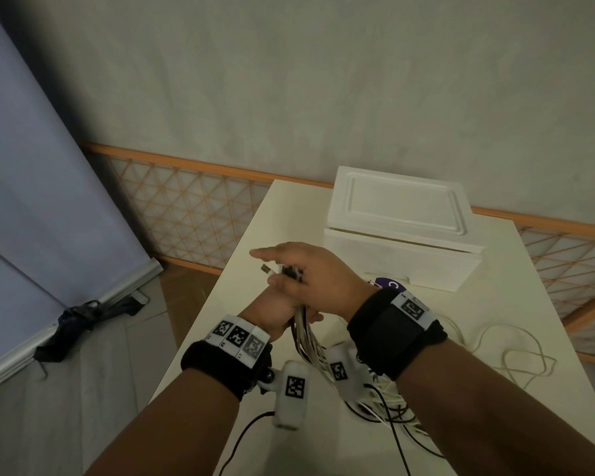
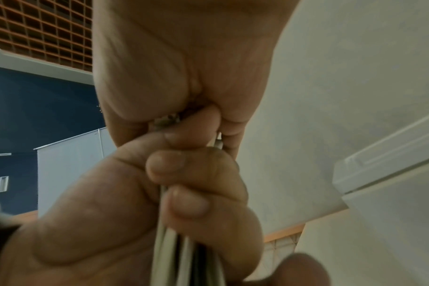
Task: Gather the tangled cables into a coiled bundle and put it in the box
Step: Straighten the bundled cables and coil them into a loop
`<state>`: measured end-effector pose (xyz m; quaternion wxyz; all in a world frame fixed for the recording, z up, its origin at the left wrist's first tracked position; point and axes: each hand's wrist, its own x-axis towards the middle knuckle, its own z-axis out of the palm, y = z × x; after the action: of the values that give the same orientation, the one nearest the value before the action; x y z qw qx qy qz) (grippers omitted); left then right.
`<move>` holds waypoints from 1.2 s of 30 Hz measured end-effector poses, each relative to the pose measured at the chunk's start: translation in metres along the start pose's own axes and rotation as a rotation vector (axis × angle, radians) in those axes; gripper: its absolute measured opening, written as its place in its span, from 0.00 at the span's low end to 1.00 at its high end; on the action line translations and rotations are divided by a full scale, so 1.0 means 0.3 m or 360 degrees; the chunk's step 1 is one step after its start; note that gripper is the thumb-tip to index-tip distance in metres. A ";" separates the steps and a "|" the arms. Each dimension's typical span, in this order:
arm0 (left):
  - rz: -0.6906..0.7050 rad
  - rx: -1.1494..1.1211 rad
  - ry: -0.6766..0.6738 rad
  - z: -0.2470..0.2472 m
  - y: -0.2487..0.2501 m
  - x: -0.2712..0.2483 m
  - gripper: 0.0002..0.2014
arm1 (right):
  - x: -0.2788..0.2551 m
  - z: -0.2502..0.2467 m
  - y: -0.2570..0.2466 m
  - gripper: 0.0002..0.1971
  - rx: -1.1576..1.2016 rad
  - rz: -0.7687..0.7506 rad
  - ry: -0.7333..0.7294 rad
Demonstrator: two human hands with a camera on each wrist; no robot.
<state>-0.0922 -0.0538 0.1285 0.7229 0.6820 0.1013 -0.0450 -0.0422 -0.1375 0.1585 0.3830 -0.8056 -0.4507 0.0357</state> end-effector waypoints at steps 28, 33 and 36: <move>-0.0167 -0.0612 0.0113 -0.073 -0.034 0.073 0.14 | -0.060 0.067 0.100 0.47 0.1443 0.0833 -0.0055; -0.0077 -0.0755 0.0165 -0.075 -0.052 0.066 0.23 | -0.133 0.167 0.099 0.22 0.1052 0.0906 -0.0313; -0.0122 -0.0922 0.0130 -0.076 -0.068 0.060 0.22 | -0.163 0.159 0.101 0.17 0.0660 0.0897 -0.0307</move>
<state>-0.0806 -0.0313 0.1037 0.8806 0.4442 0.1646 -0.0141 -0.0691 -0.1555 0.0912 0.4692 -0.7962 -0.2282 0.3064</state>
